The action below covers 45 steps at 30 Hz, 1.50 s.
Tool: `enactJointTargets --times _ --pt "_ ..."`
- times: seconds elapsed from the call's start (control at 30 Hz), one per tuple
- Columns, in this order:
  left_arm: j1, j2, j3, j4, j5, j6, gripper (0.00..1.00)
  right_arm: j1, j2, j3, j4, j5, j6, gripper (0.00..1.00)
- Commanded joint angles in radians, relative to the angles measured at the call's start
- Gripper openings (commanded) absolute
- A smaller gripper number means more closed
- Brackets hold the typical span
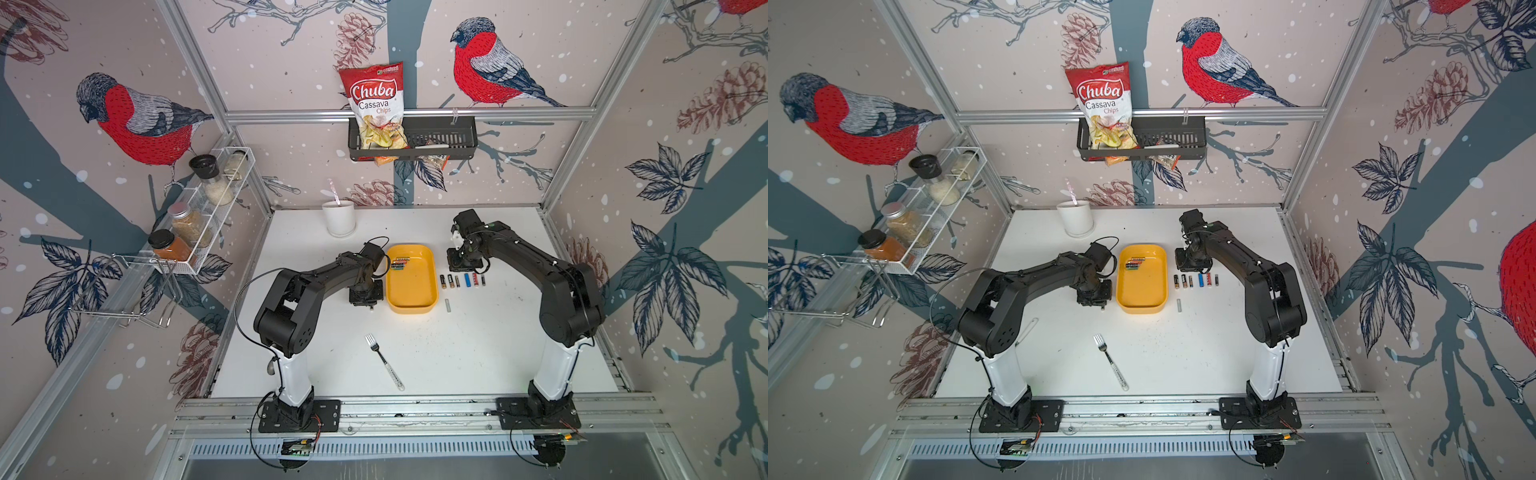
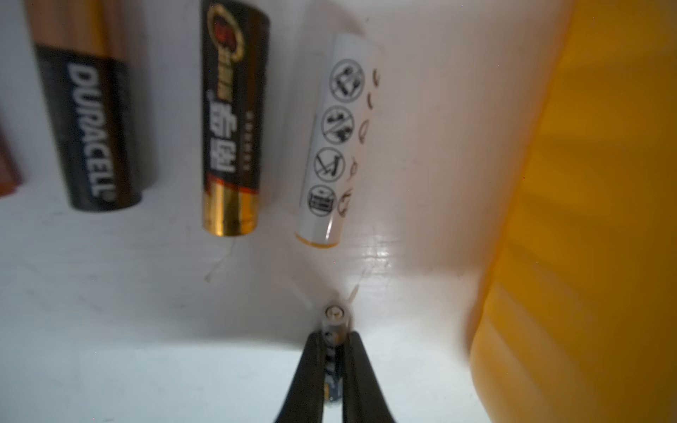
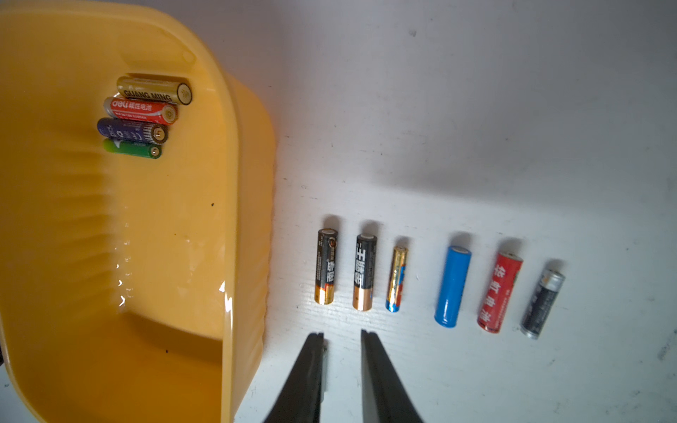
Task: Take the batteries out of the storage box
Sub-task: Place the battery at the center of the board.
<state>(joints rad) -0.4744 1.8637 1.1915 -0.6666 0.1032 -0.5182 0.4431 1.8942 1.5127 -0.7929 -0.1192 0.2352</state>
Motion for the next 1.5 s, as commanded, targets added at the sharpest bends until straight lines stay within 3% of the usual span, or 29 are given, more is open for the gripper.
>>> enactJointTargets --times 0.0,0.8,0.97,1.47 --pt "-0.002 0.005 0.008 -0.003 -0.015 0.010 0.11 -0.001 0.001 -0.003 -0.013 0.009 -0.005 0.25" --pt "0.003 0.006 0.012 -0.036 -0.060 0.029 0.13 -0.001 0.005 -0.002 -0.012 0.007 -0.004 0.25" --pt "0.003 0.012 0.014 -0.035 -0.058 0.031 0.21 -0.001 0.002 0.000 -0.014 0.008 -0.002 0.25" --pt "0.003 0.000 0.020 -0.038 -0.056 0.028 0.27 -0.002 0.000 -0.001 -0.014 0.010 -0.004 0.25"
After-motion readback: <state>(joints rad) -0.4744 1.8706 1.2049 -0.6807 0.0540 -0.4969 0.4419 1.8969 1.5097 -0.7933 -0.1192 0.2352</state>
